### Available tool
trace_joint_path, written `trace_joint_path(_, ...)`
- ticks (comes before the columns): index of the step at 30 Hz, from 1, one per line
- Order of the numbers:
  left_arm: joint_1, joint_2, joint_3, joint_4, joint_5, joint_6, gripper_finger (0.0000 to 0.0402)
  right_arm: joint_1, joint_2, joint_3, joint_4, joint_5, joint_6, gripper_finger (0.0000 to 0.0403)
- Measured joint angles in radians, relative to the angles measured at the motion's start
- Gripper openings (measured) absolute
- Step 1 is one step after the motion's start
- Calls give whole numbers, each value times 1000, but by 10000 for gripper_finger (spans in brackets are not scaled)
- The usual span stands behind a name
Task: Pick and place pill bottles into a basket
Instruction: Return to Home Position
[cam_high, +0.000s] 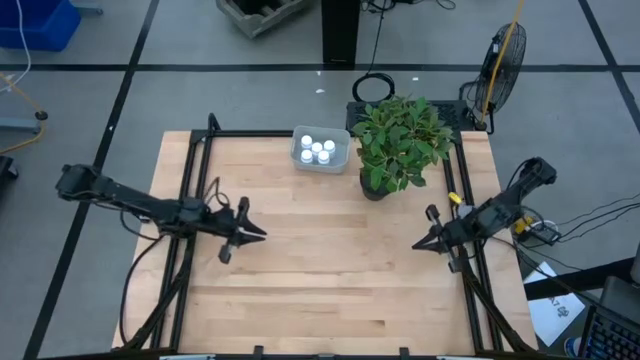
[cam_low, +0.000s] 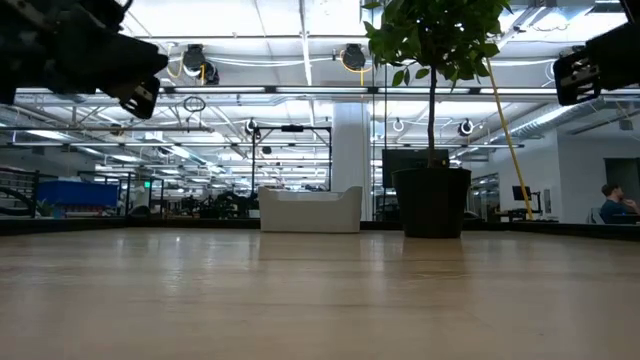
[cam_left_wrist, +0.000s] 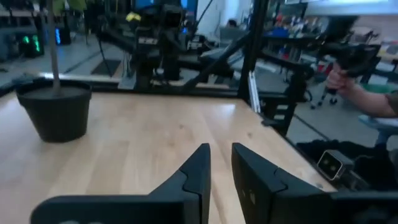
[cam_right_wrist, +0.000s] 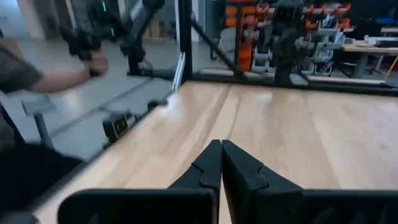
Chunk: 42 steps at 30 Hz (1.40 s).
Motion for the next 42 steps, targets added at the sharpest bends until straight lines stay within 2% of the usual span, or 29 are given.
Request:
trace_joint_path(5,1,-143,-74,-11,-6,22,61,0,-136,36,-134,-2,43,4)
trace_joint_path(12,-1,-250,-92,-92,-8,51,67,0,-136,50,-157,-14,25,4)
trace_joint_path(18,-1,-258,-92,-98,-49,97,61,-25,-132,-70,14,-9,12,4)
trace_joint_path(22,-1,-260,-92,-96,-54,75,62,-37,-131,-122,102,-84,-7,4)
trace_joint_path(32,-1,-259,-92,-99,-56,74,62,-42,-132,-133,128,-79,-97,4)
trace_joint_path(42,-1,-259,-92,-99,-57,73,63,-112,-132,-135,214,-83,-113,4)
